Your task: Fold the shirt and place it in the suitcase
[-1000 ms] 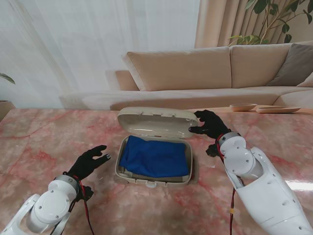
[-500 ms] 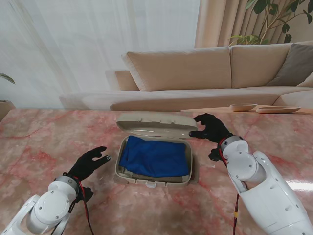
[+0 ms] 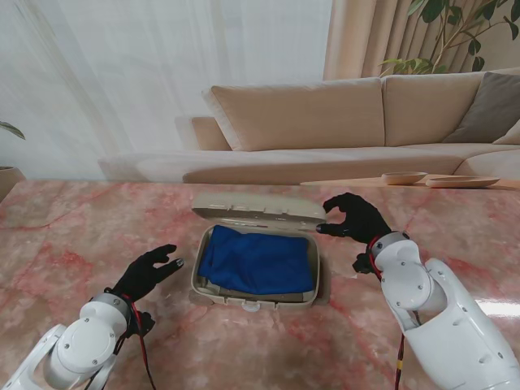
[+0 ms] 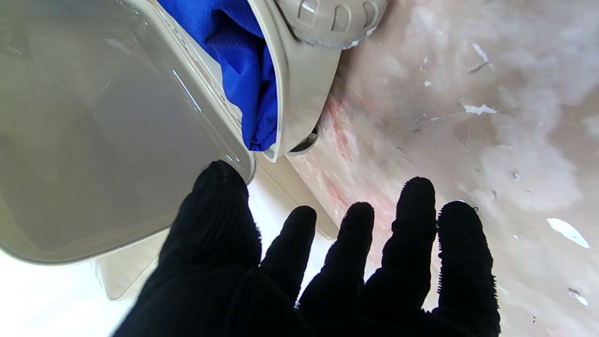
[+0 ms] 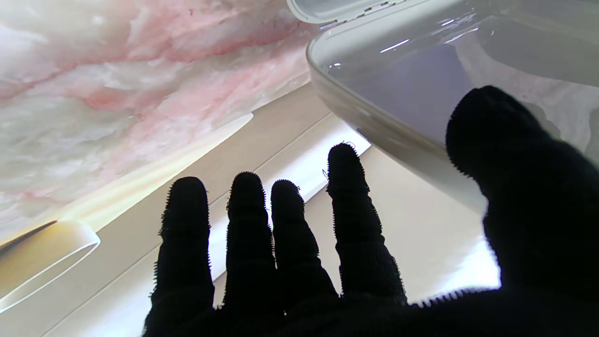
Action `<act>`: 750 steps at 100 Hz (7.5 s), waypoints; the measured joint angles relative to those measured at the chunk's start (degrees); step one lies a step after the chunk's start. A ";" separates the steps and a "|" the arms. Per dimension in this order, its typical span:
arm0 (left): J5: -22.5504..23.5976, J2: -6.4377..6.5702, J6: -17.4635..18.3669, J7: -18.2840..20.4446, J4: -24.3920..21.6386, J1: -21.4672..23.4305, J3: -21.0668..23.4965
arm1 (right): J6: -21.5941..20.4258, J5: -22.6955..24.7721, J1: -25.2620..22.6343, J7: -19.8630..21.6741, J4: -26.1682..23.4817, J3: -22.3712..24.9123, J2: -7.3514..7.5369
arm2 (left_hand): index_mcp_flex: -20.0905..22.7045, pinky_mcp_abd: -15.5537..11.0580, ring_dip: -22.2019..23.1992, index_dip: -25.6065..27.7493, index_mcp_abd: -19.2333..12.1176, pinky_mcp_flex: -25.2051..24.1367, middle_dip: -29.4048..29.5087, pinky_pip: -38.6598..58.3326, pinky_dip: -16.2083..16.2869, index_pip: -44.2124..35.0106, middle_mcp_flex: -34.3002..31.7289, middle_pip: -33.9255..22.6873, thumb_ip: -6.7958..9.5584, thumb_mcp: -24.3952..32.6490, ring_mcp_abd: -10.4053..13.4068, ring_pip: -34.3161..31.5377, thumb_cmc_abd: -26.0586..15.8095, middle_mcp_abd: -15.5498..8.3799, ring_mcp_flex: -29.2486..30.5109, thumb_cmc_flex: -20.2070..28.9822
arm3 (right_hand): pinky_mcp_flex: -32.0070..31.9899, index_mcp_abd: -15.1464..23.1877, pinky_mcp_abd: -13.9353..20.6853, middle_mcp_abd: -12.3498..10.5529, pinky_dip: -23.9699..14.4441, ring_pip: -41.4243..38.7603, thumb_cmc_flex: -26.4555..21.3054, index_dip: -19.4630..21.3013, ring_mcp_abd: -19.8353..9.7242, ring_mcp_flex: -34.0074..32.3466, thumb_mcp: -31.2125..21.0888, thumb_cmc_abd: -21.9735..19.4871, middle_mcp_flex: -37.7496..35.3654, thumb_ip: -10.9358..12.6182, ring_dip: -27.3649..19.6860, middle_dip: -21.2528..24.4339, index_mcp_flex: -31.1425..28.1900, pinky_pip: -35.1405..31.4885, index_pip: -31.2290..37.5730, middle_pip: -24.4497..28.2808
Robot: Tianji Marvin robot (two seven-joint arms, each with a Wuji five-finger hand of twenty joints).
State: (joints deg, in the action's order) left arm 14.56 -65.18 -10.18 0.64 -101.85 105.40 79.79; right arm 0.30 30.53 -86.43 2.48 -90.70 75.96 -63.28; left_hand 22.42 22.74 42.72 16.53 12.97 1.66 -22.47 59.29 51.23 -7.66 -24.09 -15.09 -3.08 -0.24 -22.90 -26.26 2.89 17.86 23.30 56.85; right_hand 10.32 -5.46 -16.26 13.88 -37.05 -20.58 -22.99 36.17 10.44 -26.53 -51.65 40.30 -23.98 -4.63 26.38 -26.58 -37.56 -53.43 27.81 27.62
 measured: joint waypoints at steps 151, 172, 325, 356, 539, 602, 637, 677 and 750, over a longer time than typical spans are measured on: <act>1.43 0.05 -0.23 0.49 -1.36 2.77 2.31 | -0.55 2.26 -9.38 6.21 -4.98 4.05 1.55 | 0.00 0.01 0.00 0.00 0.00 -0.02 0.00 -1.21 0.00 0.55 0.00 0.04 0.00 0.00 0.00 0.00 0.00 0.00 0.00 0.00 | 0.79 -1.25 -0.76 0.00 0.00 1.47 0.69 0.68 1.16 -2.46 6.50 -2.10 -3.96 0.00 0.00 0.00 -1.49 -0.14 -2.92 -2.96; 1.53 0.06 -0.14 0.46 -1.41 2.87 2.45 | -0.45 2.08 -10.11 7.24 -4.89 4.48 1.73 | 0.00 0.01 0.00 0.00 0.00 -0.02 0.00 -1.22 0.00 0.55 0.00 0.05 0.00 0.00 0.00 0.00 0.00 0.00 0.00 0.00 | 0.79 -1.25 -0.76 0.00 0.00 1.54 0.67 0.70 1.16 -2.46 6.54 -3.17 -3.96 0.01 0.00 0.00 -1.49 -0.14 -2.92 -2.99; 1.21 0.27 1.50 1.67 -0.97 3.03 2.78 | -8.74 -0.89 -8.26 -2.92 -9.53 -7.43 0.36 | 0.00 0.02 0.00 0.00 -0.06 -0.02 0.00 -1.22 0.00 0.56 0.00 0.07 0.00 0.00 0.00 0.00 0.00 0.00 0.00 0.00 | 0.76 -1.25 2.60 0.00 1.21 3.00 0.67 1.32 1.16 -2.46 2.09 -3.55 -4.04 0.01 -0.61 -0.13 -1.92 -0.04 -2.92 -2.29; 0.92 0.46 1.99 2.28 -0.96 3.16 2.81 | -9.93 -4.88 -6.94 -1.23 -7.77 -9.89 0.30 | 0.00 0.03 0.01 0.00 -0.37 -0.02 0.00 -1.22 0.00 0.56 0.00 0.07 0.00 0.00 0.00 0.00 0.00 0.00 0.00 0.00 | -1.29 -1.25 10.92 0.00 1.17 3.00 0.67 1.32 0.09 -2.31 2.08 -3.84 -4.04 0.01 -0.63 -0.13 -1.92 -0.29 -2.93 -2.29; -27.12 6.12 4.71 37.96 -7.50 8.38 5.49 | -17.65 10.95 -1.28 3.04 -4.95 -13.13 2.58 | 7.64 2.80 17.37 -2.82 -1.66 30.33 -19.24 29.62 15.56 -3.06 -27.12 -27.27 0.21 -0.06 0.70 -37.73 -4.68 -3.11 31.92 2.56 | -2.77 0.14 16.54 -3.79 2.76 4.60 0.61 1.41 -6.78 -2.02 1.57 -7.54 -5.32 0.01 -1.40 -0.21 -2.39 1.36 -1.62 -0.89; -30.14 6.82 -1.20 40.39 0.29 0.16 -3.95 | -17.70 9.83 -0.16 2.76 -3.79 -13.87 2.51 | -5.67 3.53 15.14 -10.68 8.04 45.01 -21.02 41.30 9.47 4.10 -34.21 -40.93 0.27 0.00 3.58 -51.80 -5.83 -10.43 43.48 8.42 | -3.02 0.17 16.54 -3.84 2.76 3.49 0.61 1.42 -6.74 -2.01 1.56 -7.54 -5.74 0.01 -1.40 -0.79 -2.41 1.32 -0.96 -0.28; -30.67 6.35 -3.52 38.69 2.95 -2.10 -6.98 | -17.68 9.41 0.11 2.65 -3.45 -14.07 2.47 | -9.05 2.17 15.10 -12.03 8.56 45.32 -21.78 41.81 8.56 5.19 -34.19 -42.25 0.30 0.05 4.86 -53.90 -5.83 -10.56 43.48 12.06 | -3.20 0.19 16.58 -3.89 2.83 3.49 0.61 1.42 -6.78 -1.96 1.56 -7.54 -6.13 0.01 -1.40 -0.79 -2.41 1.32 -0.94 -0.27; -33.77 4.99 -4.61 36.23 6.31 -3.69 -8.30 | -17.63 9.24 0.25 2.52 -3.28 -14.20 2.44 | -9.01 1.61 15.10 -12.02 7.54 47.31 -21.88 42.00 8.23 5.19 -34.19 -42.42 0.30 0.05 5.59 -54.71 -5.83 -10.57 44.62 12.06 | -3.23 0.20 16.70 -3.90 3.20 3.49 0.61 1.42 -6.78 -1.93 1.55 -7.54 -6.15 0.01 -1.40 -0.79 -2.50 1.32 -0.93 -0.27; -38.35 2.96 -3.90 32.21 10.32 -5.82 -10.88 | -17.49 7.66 0.41 3.64 -3.18 -14.07 2.45 | -5.35 0.76 15.08 -11.51 1.86 47.88 -21.88 42.73 6.22 2.86 -34.19 -42.54 0.65 0.05 6.43 -55.43 -5.83 -10.58 44.65 12.06 | -4.34 0.81 17.31 -3.90 3.58 4.66 0.61 1.42 -6.80 -1.44 1.55 -7.54 -6.15 0.01 -1.40 -0.79 -2.98 1.32 -0.81 -0.27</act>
State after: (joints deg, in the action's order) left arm -23.79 -62.22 -14.07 32.85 -91.53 99.58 68.91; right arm -17.19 38.18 -86.02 6.11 -93.88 61.90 -60.83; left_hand 17.08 23.50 57.80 5.02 14.83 49.53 -44.35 102.02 57.45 -4.80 -58.28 -57.64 -2.43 -0.19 -16.47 -81.69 -2.94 7.28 67.96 68.91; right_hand 5.98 -4.65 1.05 9.98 -33.47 -15.91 -22.38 37.58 3.65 -27.97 -50.10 32.76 -30.13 -4.63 24.99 -27.37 -40.55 -52.11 27.00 27.35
